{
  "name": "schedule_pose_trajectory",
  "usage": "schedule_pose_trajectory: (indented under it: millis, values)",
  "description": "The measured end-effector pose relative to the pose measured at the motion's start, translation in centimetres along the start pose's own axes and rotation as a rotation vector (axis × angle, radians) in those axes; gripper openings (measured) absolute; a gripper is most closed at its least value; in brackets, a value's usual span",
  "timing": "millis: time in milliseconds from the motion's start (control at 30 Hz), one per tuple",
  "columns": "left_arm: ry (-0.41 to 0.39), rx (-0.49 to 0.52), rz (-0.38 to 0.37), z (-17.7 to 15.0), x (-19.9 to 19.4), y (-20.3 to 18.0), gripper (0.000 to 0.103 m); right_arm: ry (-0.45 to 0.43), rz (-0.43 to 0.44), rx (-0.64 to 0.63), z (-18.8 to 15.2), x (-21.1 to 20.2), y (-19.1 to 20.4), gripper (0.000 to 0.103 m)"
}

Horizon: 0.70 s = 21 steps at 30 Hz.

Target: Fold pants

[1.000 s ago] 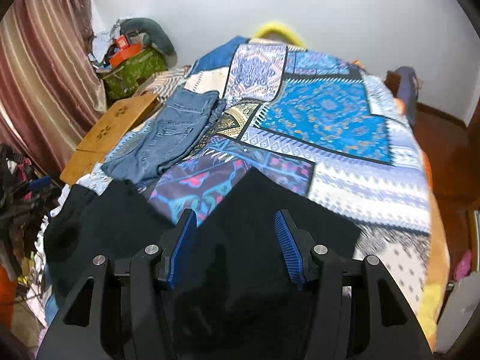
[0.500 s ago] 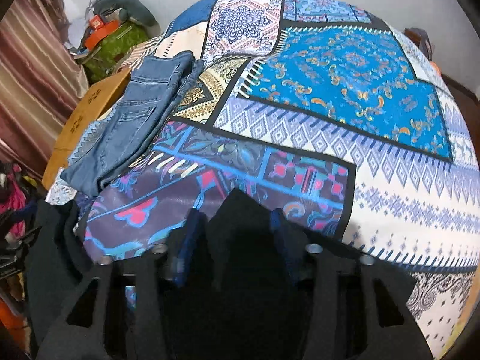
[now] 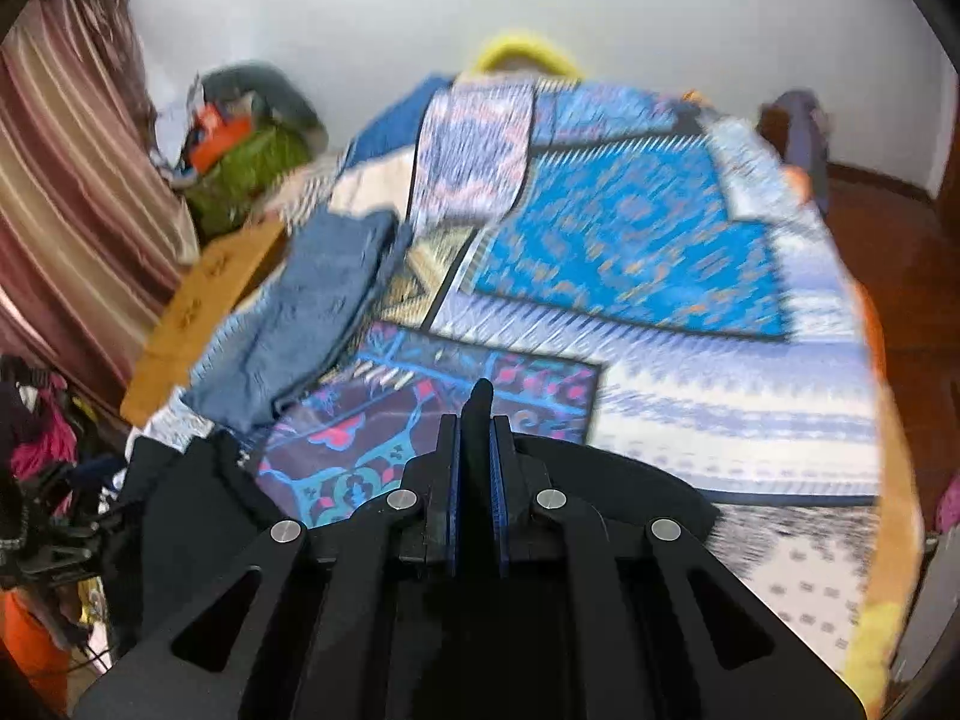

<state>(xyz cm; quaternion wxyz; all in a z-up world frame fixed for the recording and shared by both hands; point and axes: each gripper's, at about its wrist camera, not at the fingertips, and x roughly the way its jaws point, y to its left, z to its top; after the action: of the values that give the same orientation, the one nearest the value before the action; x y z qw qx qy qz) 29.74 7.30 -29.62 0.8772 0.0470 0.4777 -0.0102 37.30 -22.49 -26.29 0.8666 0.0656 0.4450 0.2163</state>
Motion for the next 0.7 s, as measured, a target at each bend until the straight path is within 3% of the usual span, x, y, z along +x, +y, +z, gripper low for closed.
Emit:
schedule_pose_trajectory:
  millis: [167, 367, 533, 700]
  values:
    - [-0.049, 0.031, -0.022, -0.4, -2.7, -2.5, 0.086, -0.096, -0.036, 0.022, -0.6, -6.5, -1.6, 0.008]
    - [-0.041, 0.104, -0.055, -1.3, -4.0, -6.2, 0.087, -0.157, -0.075, 0.054, -4.4, -12.0, -3.4, 0.008]
    - [-0.009, 0.177, -0.087, -2.9, -3.8, -9.3, 0.087, -0.152, -0.104, 0.092, -8.8, -14.3, -5.4, 0.008]
    - [0.032, 0.216, -0.089, -4.7, -2.9, -11.0, 0.087, -0.088, -0.126, 0.150, -14.7, -14.4, -7.3, 0.008]
